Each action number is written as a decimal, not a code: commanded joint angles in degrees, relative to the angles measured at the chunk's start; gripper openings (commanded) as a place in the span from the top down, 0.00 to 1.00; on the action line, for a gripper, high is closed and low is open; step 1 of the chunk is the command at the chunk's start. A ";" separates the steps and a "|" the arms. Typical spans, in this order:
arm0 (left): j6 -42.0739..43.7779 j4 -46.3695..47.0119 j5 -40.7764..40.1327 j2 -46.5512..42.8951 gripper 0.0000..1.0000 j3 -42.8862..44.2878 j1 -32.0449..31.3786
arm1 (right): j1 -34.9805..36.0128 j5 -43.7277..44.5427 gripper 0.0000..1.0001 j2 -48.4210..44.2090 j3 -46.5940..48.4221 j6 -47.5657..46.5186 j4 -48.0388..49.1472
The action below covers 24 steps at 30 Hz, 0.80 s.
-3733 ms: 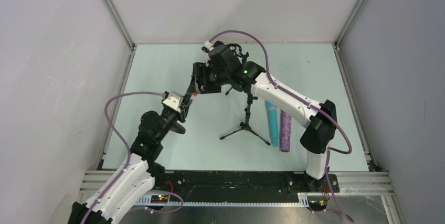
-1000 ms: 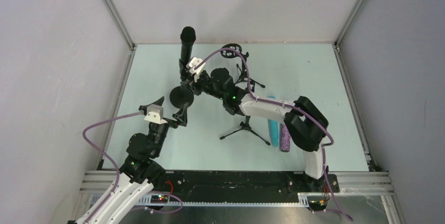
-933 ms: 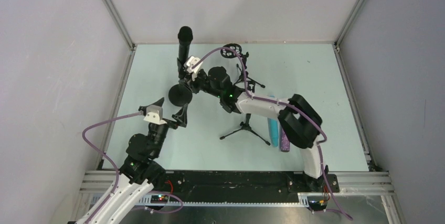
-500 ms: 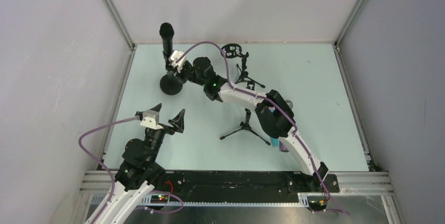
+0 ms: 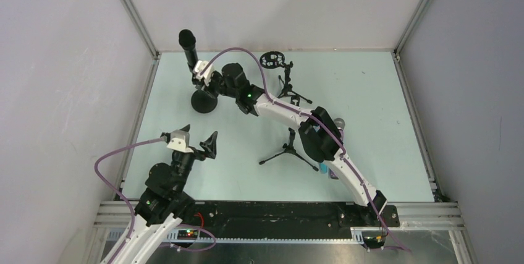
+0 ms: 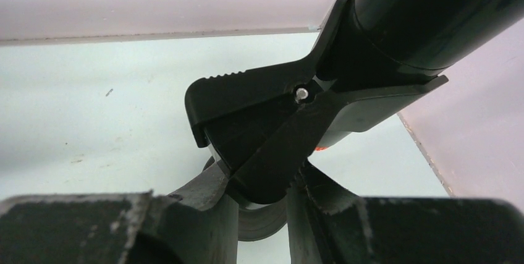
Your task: Attach the microphones to the stand
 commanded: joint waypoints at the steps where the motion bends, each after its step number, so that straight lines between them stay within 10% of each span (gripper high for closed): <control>1: 0.85 0.25 0.15 -2.33 0.00 1.22 -0.10 | -0.16 0.25 1.00 -0.31 4.26 -2.25 3.37; 7: 1.02 0.25 0.20 -1.79 0.00 1.33 -0.08 | 0.18 3.36 0.49 -0.26 3.85 -2.14 5.00; 24: 0.78 0.25 -0.54 -1.89 0.00 1.64 -0.09 | -0.04 4.18 0.27 -5.91 -3.59 -1.83 6.84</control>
